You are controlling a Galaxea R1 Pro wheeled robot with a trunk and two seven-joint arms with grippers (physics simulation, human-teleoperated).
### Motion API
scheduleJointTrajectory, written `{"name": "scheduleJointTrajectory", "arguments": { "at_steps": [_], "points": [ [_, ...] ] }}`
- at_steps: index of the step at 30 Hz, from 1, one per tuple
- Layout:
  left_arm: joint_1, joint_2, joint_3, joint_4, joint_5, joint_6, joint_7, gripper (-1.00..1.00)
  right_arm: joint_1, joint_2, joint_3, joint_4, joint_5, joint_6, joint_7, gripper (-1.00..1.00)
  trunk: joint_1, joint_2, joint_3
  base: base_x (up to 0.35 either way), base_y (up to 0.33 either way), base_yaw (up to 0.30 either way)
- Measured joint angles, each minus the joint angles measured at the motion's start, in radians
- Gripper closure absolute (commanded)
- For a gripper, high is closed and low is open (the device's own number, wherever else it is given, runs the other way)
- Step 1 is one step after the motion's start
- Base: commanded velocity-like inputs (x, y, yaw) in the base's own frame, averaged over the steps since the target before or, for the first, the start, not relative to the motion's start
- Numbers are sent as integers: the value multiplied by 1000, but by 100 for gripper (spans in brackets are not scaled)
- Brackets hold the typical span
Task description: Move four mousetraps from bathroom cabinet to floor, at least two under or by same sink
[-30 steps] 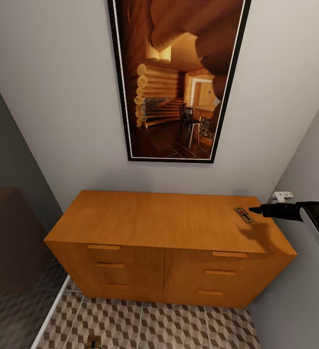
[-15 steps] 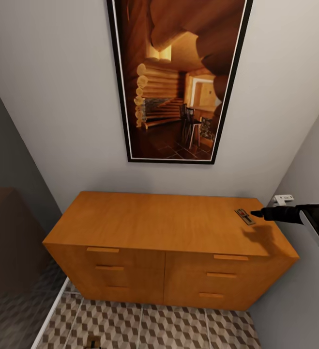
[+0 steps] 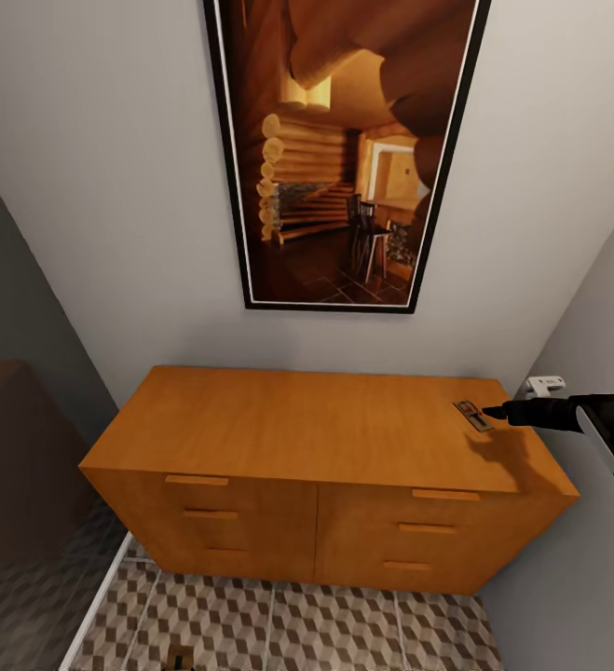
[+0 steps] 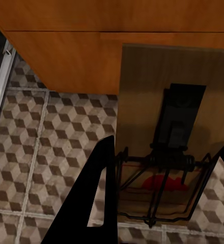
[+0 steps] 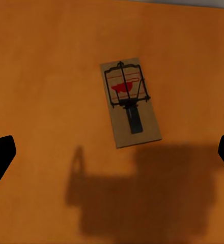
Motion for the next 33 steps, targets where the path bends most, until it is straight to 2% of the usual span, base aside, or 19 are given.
{"name": "scheduleJointTrajectory", "arguments": {
  "at_steps": [23,33],
  "points": [
    [5,0,0,0,0,0,0,100,0,0,0,0,1,0,-1,-100,0,0,-32,1,0,0],
    [6,-1,0,0,0,0,0,100,0,0,0,0,1,0,-2,-100,0,0,-45,142,0,0]
  ]
}}
